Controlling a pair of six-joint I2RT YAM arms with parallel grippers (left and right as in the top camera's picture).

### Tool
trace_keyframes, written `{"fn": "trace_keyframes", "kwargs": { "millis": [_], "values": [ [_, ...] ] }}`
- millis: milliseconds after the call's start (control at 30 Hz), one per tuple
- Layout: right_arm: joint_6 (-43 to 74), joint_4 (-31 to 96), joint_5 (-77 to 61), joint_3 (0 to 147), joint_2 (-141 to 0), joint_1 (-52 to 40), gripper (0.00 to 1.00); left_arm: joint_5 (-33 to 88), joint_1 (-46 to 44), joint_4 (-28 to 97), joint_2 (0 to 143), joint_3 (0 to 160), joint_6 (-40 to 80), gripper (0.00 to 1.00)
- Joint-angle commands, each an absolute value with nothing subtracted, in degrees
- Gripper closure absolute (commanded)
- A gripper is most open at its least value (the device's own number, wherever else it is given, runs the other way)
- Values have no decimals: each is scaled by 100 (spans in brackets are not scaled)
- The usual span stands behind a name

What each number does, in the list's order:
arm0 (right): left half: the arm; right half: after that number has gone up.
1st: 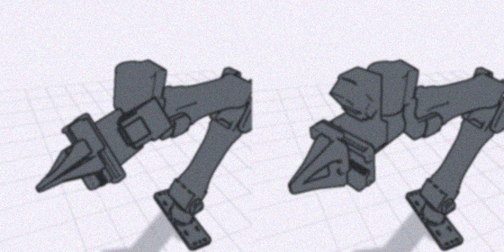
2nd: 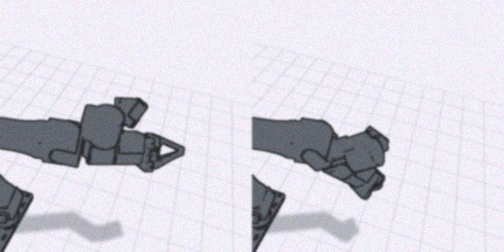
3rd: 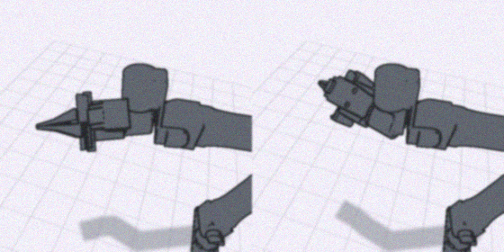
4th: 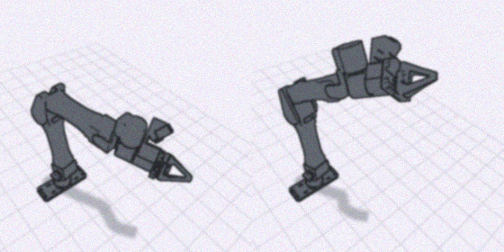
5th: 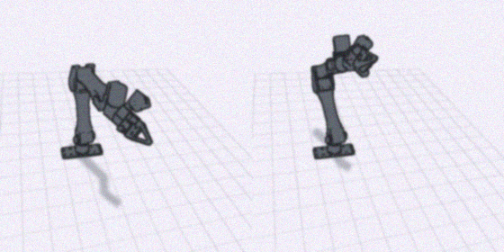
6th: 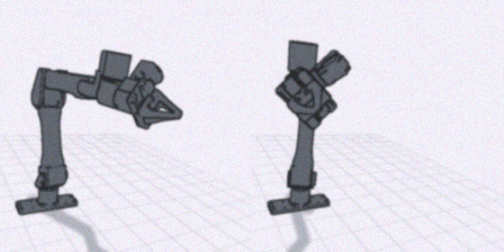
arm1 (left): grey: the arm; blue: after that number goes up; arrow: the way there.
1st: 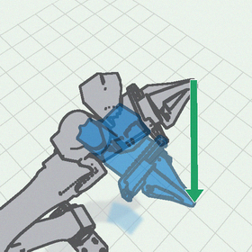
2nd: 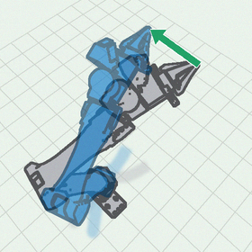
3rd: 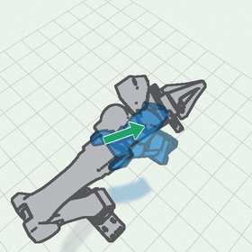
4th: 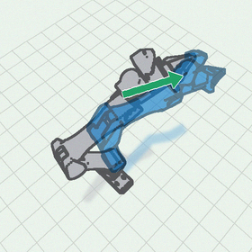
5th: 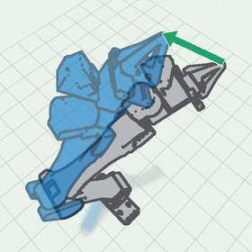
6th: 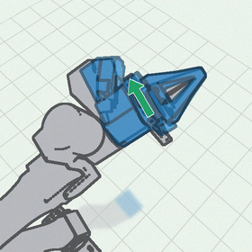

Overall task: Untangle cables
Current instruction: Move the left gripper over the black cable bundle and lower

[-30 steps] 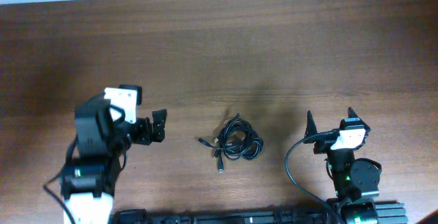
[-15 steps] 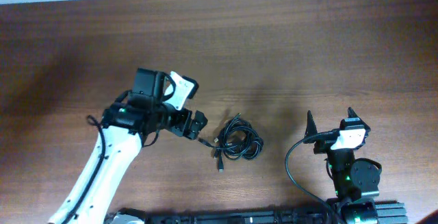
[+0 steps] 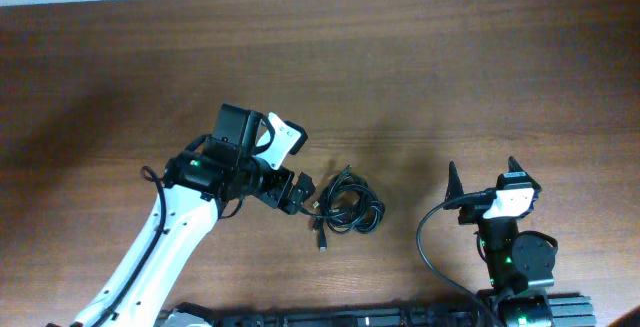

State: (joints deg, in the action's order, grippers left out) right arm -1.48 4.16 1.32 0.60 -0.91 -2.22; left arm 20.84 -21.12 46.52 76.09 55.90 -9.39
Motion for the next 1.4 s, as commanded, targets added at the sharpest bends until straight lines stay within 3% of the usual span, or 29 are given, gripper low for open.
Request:
{"fn": "trace_keyframes", "kwargs": {
  "millis": [0, 533, 867, 933, 1367],
  "values": [
    [-128, 454, 220, 34, -54, -176, 2, 2165, -2139, 4600, 7618, 5728, -910, 1],
    [-128, 454, 220, 32, -54, -176, 2, 2169, -2185, 5011, 8121, 5725, -1413, 1],
    [-128, 454, 220, 34, -54, -176, 1, 2106, -2727, 4300, 9402, 5725, -786, 1],
    [-128, 454, 220, 32, -54, -176, 2, 1649, -2947, 3975, 9609, 5725, -294, 1],
    [-128, 454, 220, 34, -54, -176, 2, 788, -3739, 3127, 9682, 5725, -191, 1]
  ]
}}
